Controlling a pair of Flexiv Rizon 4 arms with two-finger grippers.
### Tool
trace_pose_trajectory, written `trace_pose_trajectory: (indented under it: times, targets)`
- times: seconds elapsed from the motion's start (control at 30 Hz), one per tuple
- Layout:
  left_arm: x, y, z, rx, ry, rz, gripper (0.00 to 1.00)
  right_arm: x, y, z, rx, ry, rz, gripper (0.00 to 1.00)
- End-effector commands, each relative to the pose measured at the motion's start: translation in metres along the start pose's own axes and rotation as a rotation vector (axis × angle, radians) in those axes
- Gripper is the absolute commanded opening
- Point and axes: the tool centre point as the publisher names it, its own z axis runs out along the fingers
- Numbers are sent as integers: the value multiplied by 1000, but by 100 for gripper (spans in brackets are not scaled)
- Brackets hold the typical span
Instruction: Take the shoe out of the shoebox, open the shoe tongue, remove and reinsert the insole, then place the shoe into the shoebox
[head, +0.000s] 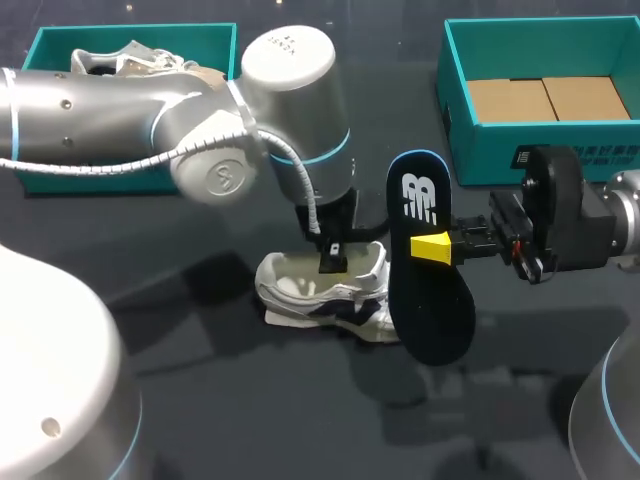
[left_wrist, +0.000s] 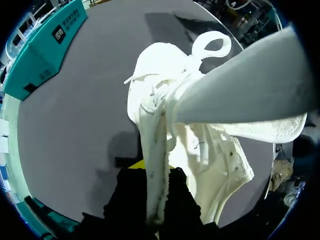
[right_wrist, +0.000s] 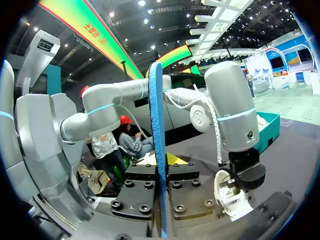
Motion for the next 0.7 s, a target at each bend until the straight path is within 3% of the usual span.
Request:
trace_pose_trajectory:
  times: [0.03,0.13,0.53,0.7]
  targets:
    - [-1,1,-27,36,54,192,0,0,-1,1,0,-1,1,0]
    - [1,-7,-47,53,75,497,0,0,-1,1,0,-1,1,0]
    - [1,-7,-47,53,75,497,0,0,-1,1,0,-1,1,0]
    - [-3,-7,-64,58,94,860,0,0,-1,1,0,-1,1,0]
